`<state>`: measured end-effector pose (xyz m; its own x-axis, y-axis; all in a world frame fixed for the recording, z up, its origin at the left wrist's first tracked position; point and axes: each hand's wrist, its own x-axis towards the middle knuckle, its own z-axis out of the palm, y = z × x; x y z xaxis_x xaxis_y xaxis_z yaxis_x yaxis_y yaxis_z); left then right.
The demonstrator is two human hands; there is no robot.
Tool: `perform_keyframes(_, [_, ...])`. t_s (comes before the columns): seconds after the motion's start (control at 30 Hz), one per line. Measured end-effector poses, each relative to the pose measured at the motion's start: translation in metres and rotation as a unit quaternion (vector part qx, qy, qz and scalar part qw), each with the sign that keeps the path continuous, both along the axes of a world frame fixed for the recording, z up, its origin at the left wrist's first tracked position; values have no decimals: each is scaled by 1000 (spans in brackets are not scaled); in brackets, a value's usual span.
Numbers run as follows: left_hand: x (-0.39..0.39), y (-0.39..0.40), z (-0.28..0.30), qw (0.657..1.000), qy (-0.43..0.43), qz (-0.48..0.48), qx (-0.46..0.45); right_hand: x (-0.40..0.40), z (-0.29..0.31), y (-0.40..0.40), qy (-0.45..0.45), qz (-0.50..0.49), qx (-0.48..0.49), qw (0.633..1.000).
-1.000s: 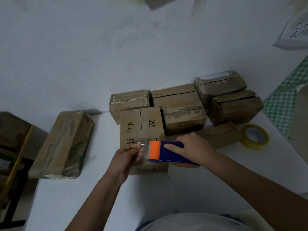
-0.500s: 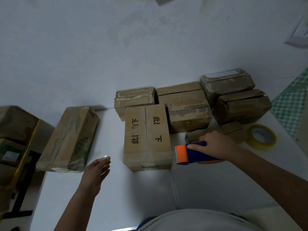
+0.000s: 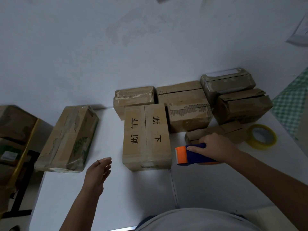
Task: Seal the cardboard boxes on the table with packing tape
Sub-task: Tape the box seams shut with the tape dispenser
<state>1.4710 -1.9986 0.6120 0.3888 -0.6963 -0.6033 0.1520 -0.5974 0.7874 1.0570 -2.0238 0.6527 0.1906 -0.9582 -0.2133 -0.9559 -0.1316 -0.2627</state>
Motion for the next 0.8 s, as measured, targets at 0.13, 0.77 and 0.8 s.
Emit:
perform_keyframes(0.13, [-1,4,-1,1000,-4,-4,-1,5,-5,-1,21,-8,8,1000])
perform_keyframes(0.77, [7,-19,-15,974,-160,-151,51,45,-27,9,42,-70,64,995])
perform_keyframes(0.8, [7,-19,-15,973,-165,-153,47,45,-29,9,33,-78,75,994])
